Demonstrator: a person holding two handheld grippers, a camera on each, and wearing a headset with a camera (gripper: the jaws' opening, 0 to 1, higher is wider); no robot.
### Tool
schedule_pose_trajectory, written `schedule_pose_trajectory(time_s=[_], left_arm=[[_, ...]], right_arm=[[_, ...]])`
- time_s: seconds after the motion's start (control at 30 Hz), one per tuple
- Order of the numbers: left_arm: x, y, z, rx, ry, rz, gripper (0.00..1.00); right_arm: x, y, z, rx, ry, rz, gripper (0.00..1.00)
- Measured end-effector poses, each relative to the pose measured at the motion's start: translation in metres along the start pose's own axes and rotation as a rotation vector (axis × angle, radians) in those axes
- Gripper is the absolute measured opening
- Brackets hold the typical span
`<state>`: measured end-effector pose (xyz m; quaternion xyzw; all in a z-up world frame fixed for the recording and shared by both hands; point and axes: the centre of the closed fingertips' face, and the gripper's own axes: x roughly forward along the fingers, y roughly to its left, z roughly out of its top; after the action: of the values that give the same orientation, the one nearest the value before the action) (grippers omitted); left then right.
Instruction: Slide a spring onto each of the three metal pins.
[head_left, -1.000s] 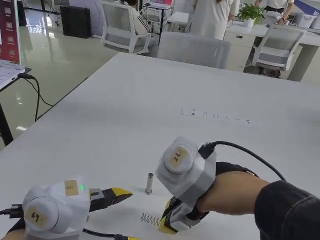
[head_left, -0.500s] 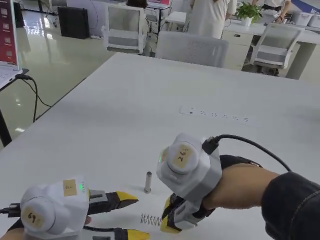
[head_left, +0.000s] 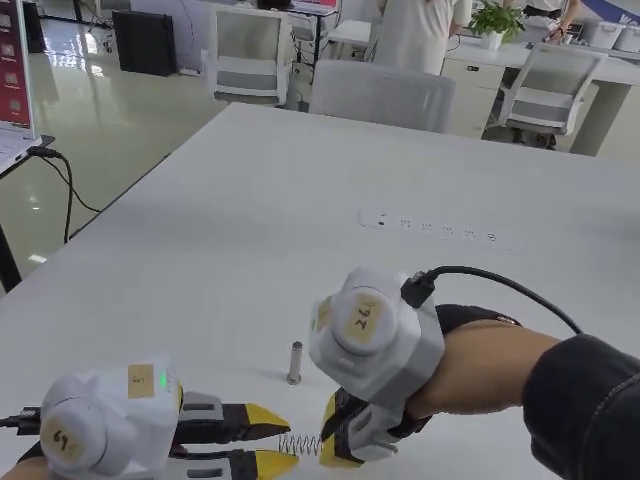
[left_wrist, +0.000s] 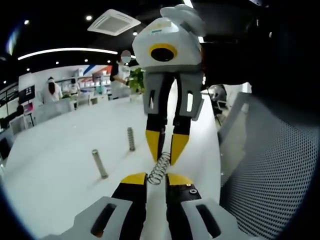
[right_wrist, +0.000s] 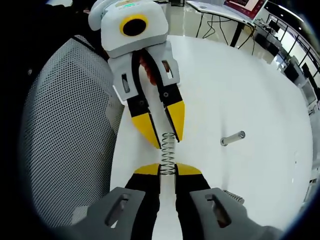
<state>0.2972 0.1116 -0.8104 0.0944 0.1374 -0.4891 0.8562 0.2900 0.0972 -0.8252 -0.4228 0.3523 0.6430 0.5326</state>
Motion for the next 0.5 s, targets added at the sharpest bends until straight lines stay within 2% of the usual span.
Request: schedule_pose_trajectory(time_s=[0.27,0.5], left_arm=[[0.0,0.0,0.001,0.017,-0.006,-0.007,0.04],[0.0,0.003,0.002,0.018,-0.007,0.004,0.03]], right_arm=[[-0.004,-0.002,0.0,-0.008,0.005,-0.006,0.08],[-0.015,-0.002,0.01,-0.015,-0.012,-0.018,0.08]])
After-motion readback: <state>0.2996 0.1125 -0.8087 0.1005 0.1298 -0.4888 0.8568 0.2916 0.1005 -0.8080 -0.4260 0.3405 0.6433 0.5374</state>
